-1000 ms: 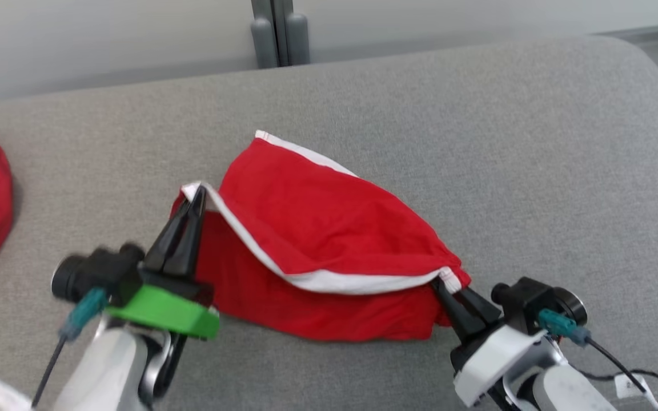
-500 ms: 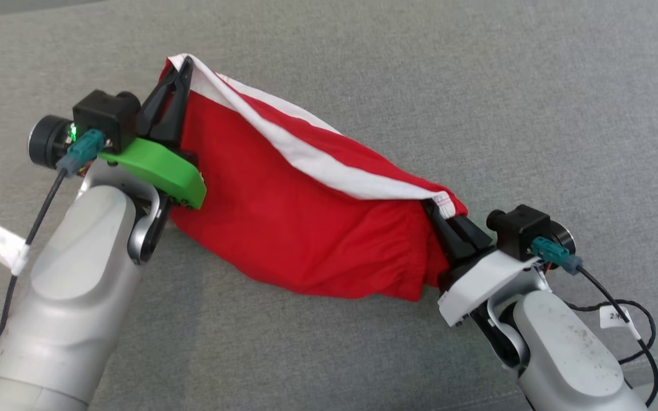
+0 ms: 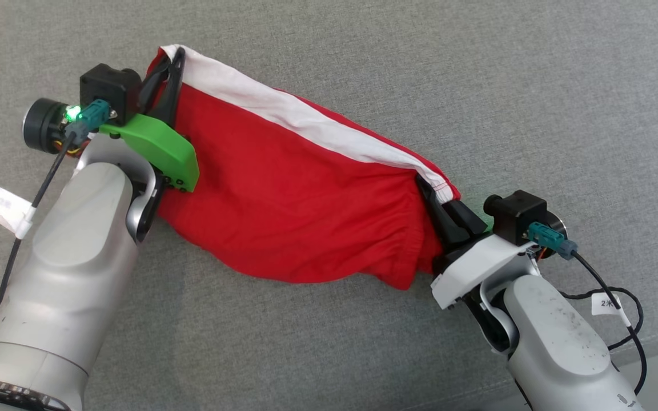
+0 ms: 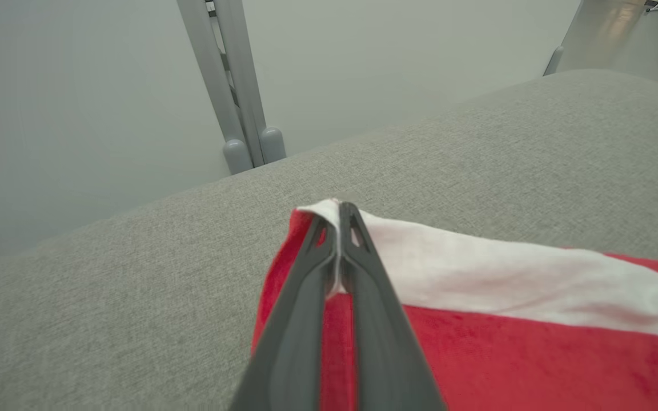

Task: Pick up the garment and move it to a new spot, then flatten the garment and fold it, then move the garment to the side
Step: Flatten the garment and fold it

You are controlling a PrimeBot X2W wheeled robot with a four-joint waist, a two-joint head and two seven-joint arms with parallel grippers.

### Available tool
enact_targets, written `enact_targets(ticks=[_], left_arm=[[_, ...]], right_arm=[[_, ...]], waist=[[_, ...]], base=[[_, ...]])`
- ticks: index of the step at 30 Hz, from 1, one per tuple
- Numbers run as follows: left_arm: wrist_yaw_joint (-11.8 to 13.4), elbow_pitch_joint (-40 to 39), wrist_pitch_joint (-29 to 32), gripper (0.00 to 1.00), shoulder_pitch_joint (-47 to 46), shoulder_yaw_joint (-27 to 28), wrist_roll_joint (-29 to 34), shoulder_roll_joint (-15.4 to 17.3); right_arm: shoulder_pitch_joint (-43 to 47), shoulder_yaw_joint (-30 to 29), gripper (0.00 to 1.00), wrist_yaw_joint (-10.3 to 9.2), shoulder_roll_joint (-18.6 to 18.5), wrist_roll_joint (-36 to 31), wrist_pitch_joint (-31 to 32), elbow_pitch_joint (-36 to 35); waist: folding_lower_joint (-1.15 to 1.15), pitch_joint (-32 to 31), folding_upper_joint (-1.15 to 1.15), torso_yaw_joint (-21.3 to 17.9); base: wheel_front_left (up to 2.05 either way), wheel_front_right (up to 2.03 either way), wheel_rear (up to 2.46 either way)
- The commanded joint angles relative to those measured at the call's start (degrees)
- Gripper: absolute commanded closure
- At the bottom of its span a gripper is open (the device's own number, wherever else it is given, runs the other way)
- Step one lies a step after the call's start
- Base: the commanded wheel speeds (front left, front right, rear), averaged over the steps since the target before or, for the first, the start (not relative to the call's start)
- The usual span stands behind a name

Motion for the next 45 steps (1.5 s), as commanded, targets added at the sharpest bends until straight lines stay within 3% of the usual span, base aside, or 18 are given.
enact_targets(ticks=[1,2,10,16,25,35,36,38,39,40,41,45], left_arm=[[-0.15,0.94,-0.18,0.04,-0.64,-0.29,-0.36,-0.08],[-0.15,1.48,-0.19,0.0,-0.49,-0.58,-0.36,-0.12],[-0.15,3.89,-0.18,0.0,3.23,-1.76,-3.83,-0.92],[-0.15,6.0,1.58,0.0,6.2,-4.25,-7.55,0.55],[-0.15,6.45,9.73,0.0,8.95,-6.18,-16.01,3.19],[-0.15,1.19,19.43,0.0,12.36,-11.51,-23.72,6.05],[-0.15,0.67,20.01,0.04,12.55,-12.06,-24.19,6.33],[-0.15,0.19,20.47,0.45,12.61,-12.69,-24.78,6.67],[-0.15,-0.19,20.63,0.73,12.72,-13.07,-25.32,6.68],[-0.15,-0.48,20.69,0.82,12.85,-13.41,-25.67,6.64],[-0.15,-0.89,20.42,1.0,12.95,-13.64,-26.19,6.54],[-0.15,-1.46,16.77,1.0,12.95,-12.37,-28.35,6.34]], right_arm=[[0.43,-0.12,0.0,-0.08,-0.05,-0.15,-0.54,-0.13],[0.76,-0.07,0.0,-0.08,0.01,-0.42,-0.57,-0.35],[5.39,-2.17,0.0,-0.08,0.2,-3.88,0.06,-4.01],[10.47,-5.03,0.0,-0.08,0.19,-6.24,3.41,-9.22],[15.44,-8.99,0.0,-0.08,-0.65,-8.16,8.34,-18.55],[17.51,-10.25,0.0,-0.08,-0.58,-7.99,10.62,-22.59],[17.55,-10.27,0.0,-0.08,-0.54,-7.98,10.71,-22.81],[17.42,-10.21,0.0,-0.08,-0.48,-7.89,10.76,-23.05],[17.29,-10.14,0.0,-0.08,-0.45,-7.88,10.76,-23.17],[17.2,-10.11,0.0,-0.08,-0.43,-7.87,10.71,-23.21],[17.1,-10.09,0.0,-0.08,-0.4,-7.83,10.57,-23.24],[16.86,-10.2,0.0,-0.08,-0.35,-7.68,10.03,-22.94]], waist=[[0.0,-0.44,0.0,0.01],[0.0,-0.69,0.0,0.04],[0.0,-4.44,0.0,0.58],[0.0,-7.79,0.0,0.63],[0.0,-9.12,0.0,-0.54],[0.0,-9.14,0.0,-1.11],[0.0,-9.14,0.0,-1.13],[0.0,-9.11,0.0,-1.17],[0.0,-9.11,0.0,-1.19],[0.0,-9.12,0.0,-1.19],[0.0,-9.13,0.0,-1.18],[0.0,-9.5,0.0,-0.9]], base=[[0.0,0.0,0.0],[0.0,0.0,0.0],[0.0,0.0,0.0],[0.0,0.0,0.0],[0.0,0.0,0.0],[0.0,0.0,0.0],[0.0,0.0,0.0],[0.0,0.0,0.0],[0.0,0.0,0.0],[0.0,0.0,0.0],[0.0,0.0,0.0],[0.0,0.0,0.0]])
